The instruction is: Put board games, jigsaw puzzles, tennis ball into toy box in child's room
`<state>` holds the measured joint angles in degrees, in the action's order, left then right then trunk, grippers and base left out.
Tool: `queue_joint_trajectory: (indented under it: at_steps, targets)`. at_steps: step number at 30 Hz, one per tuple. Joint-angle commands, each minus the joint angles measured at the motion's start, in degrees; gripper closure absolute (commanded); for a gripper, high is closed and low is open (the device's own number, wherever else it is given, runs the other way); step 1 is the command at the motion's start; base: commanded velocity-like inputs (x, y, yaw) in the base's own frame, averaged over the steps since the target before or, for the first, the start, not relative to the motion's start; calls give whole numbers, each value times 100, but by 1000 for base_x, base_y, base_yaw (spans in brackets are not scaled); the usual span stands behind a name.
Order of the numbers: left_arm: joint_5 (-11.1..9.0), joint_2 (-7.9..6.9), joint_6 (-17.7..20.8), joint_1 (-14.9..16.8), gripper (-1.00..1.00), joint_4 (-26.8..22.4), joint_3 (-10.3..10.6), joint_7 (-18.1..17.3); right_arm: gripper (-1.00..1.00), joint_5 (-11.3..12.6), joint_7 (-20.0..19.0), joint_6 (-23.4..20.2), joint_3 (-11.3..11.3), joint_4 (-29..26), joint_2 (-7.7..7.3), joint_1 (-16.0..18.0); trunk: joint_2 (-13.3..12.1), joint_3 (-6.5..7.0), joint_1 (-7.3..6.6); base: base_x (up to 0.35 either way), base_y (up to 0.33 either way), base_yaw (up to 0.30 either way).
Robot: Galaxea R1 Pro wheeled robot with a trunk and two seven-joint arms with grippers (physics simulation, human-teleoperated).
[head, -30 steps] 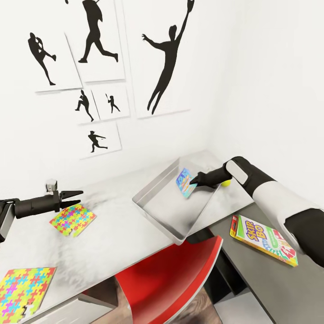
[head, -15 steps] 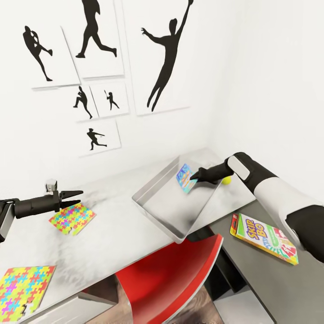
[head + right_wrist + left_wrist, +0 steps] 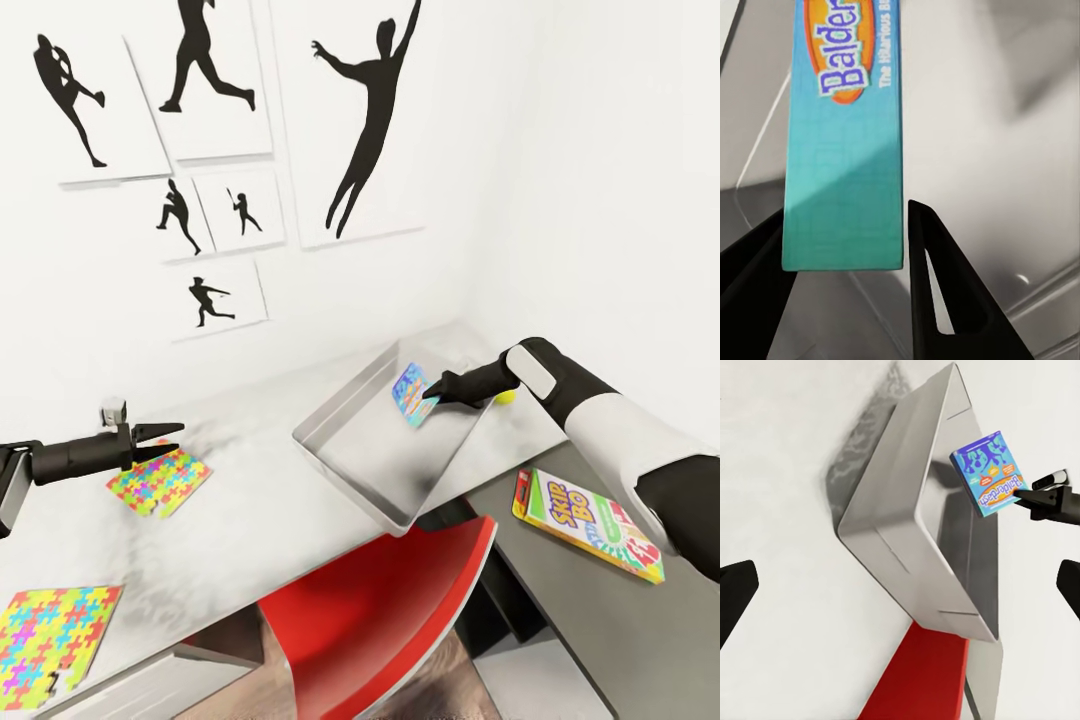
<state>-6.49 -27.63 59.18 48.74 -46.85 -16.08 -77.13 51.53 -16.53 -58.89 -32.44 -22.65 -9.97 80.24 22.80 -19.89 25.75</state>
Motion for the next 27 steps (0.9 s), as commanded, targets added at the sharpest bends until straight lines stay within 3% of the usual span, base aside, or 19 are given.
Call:
queue_joint_trajectory:
  at_steps: [1,8,13,27]
  targets:
    - [-11,-2,50,4,-100,-9,0,-11,100,-39,-61,-4,-27,-2,-5,8,11,-20,3,0,0,0]
    - [-7,-8,58,4,-100,-172,-108,-195,100,-38,-61,-18,-24,-2,2,98,11,-85,3,0,0,0]
    - [-10,-124,59,4,-100,-191,-169,-460,100,-37,-61,-33,-20,-2,15,207,11,-132,3,0,0,0]
    - [-11,-155,57,4,-100,-193,-177,-512,100,-62,-55,-31,-24,-2,88,417,11,-262,3,0,0,0]
